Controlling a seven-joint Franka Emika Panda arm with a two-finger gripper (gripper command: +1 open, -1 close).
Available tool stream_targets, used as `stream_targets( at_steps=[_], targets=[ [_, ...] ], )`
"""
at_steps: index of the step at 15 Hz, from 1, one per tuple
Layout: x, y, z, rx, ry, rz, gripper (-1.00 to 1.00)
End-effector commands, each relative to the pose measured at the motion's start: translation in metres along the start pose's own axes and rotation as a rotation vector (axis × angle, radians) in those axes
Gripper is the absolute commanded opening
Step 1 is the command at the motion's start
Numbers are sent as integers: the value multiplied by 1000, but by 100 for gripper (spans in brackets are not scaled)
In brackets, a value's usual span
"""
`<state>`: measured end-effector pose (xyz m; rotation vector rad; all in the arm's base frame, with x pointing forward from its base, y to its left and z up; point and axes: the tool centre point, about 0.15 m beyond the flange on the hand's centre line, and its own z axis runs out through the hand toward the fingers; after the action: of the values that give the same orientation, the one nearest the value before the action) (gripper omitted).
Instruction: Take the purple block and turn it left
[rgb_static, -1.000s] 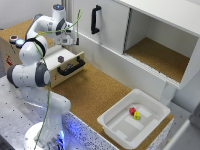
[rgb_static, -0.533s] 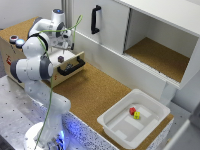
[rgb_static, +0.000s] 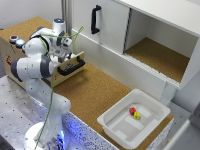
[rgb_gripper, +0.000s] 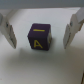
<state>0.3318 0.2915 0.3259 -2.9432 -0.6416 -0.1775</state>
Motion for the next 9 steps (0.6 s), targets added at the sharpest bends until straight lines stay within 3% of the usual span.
stream_targets(
  at_steps=[1,6,7,9],
  targets=[
    [14,2,20,10,0,-2,100],
    [23,2,25,12,-12,-7,100],
    [25,1,23,3,-15,-8,-100],
    [27,-3,14,-19,-1,-19,-100]
  ],
)
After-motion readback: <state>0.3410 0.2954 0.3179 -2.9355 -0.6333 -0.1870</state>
